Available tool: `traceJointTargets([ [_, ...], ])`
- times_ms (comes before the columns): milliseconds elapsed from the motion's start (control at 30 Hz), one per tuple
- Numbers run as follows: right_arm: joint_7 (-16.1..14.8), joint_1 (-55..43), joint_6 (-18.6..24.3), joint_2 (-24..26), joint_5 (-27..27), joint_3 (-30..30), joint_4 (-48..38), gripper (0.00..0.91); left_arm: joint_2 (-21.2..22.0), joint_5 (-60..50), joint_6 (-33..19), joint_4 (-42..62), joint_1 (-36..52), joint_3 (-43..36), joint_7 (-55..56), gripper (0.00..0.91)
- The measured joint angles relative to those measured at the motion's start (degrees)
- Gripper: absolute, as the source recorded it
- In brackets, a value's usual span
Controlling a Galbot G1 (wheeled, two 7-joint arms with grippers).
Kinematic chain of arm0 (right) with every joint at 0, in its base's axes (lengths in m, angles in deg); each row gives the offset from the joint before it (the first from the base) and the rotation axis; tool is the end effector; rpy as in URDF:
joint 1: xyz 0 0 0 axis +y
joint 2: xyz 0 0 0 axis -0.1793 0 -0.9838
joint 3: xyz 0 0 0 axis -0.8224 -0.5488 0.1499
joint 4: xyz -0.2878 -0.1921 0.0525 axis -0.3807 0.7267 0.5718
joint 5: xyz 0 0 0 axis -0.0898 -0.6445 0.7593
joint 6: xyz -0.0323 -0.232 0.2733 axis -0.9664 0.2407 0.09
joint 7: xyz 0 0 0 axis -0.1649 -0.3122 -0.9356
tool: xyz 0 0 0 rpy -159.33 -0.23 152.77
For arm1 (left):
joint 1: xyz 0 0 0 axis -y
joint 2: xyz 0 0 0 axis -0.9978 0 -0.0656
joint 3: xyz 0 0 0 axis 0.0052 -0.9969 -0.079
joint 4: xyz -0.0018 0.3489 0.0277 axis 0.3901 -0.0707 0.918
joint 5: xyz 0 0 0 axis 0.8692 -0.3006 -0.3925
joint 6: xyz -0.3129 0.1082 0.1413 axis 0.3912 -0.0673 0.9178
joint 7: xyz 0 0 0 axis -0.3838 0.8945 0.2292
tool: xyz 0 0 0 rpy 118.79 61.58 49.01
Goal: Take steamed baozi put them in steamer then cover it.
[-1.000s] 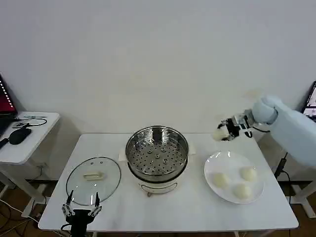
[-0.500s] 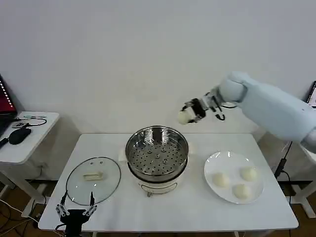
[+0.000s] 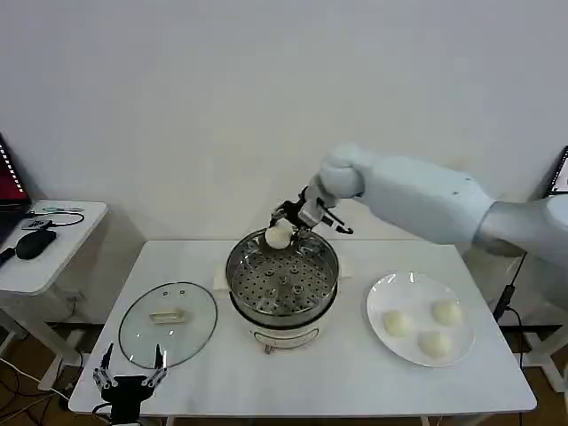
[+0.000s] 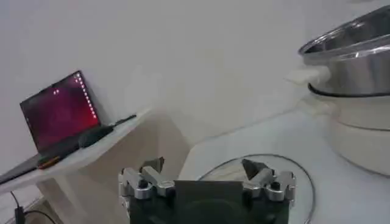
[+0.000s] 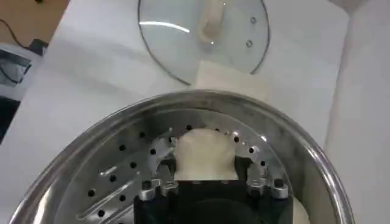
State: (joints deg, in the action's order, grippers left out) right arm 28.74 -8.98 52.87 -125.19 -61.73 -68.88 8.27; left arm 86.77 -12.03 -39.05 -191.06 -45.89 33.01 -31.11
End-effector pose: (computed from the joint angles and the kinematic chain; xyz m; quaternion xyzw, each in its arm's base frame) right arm 0.5820 0.1182 -0.0622 -0.5996 0.2919 -0.7428 0.0594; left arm 0.1207 0.0562 -0.3254 0.1207 -0.9643 -0.2074 0.1119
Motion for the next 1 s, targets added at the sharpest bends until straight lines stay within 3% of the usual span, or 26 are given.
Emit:
traceJointTargets([
  [433,4.4,3.6,8.3,-5.0,-12.8,-1.5,-6.1,0.615,0.6,-0.3,-0.1,-0.1,-0.9,-0.1,0.3,0.907],
  [1000,8.5,7.4,14.4,-10.4,-24.0,1.6,-14.5,0.625,0.5,-0.4,-0.3,-0.2,-1.1,0.0,0.6,0.907],
])
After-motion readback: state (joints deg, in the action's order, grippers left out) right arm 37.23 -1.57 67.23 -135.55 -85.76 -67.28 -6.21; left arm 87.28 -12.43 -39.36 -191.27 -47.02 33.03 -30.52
